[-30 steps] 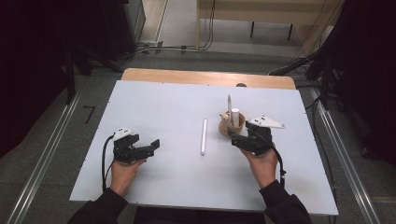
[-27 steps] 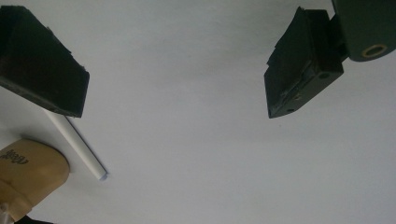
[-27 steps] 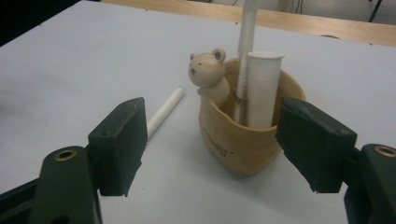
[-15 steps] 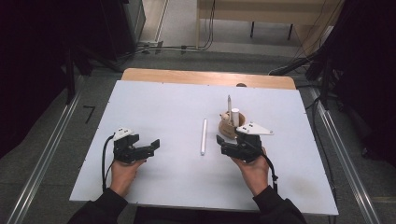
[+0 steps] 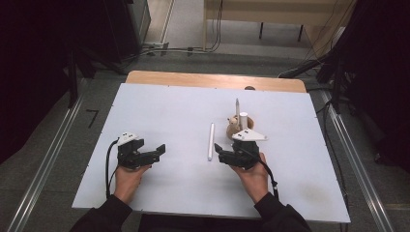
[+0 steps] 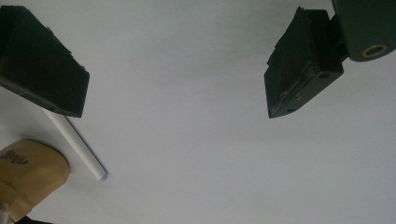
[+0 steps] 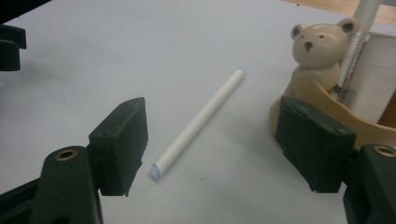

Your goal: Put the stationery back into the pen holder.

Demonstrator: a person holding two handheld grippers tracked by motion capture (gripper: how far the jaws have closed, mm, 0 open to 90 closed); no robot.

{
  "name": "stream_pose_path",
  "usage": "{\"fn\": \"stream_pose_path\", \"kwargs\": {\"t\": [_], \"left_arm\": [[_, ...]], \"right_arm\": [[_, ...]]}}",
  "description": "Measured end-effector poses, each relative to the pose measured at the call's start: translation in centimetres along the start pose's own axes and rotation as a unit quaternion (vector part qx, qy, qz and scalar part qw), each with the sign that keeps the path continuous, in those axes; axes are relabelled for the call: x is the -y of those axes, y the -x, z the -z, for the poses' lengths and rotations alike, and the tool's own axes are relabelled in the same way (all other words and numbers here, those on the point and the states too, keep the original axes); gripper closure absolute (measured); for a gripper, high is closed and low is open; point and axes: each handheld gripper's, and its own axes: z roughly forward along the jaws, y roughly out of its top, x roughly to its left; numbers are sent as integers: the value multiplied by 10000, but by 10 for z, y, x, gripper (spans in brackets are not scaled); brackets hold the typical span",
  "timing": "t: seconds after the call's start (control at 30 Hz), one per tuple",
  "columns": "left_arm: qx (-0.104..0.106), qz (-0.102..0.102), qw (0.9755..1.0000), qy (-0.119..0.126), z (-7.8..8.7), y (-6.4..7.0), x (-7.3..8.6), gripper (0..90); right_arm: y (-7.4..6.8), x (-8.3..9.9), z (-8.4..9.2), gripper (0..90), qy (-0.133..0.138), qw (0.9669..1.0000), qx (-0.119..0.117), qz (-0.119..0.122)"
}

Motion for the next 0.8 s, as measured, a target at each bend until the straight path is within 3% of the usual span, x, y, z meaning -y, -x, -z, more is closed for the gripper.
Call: {"fn": "stream_pose_path", "kwargs": {"t": [0.3, 0.6, 0.8], "left_arm": [[12, 0, 10000, 5, 1, -1, 0, 66], [12, -13, 10000, 1, 0, -1, 0, 66], [14, -14, 10000, -3, 0, 0, 0, 66]], "right_arm": [[-9, -2, -23, 246, -179, 9998, 53, 92], [-12, -2, -41, 240, -270, 9988, 348, 208], [-16, -1, -52, 233, -381, 9985, 341, 169]]}}
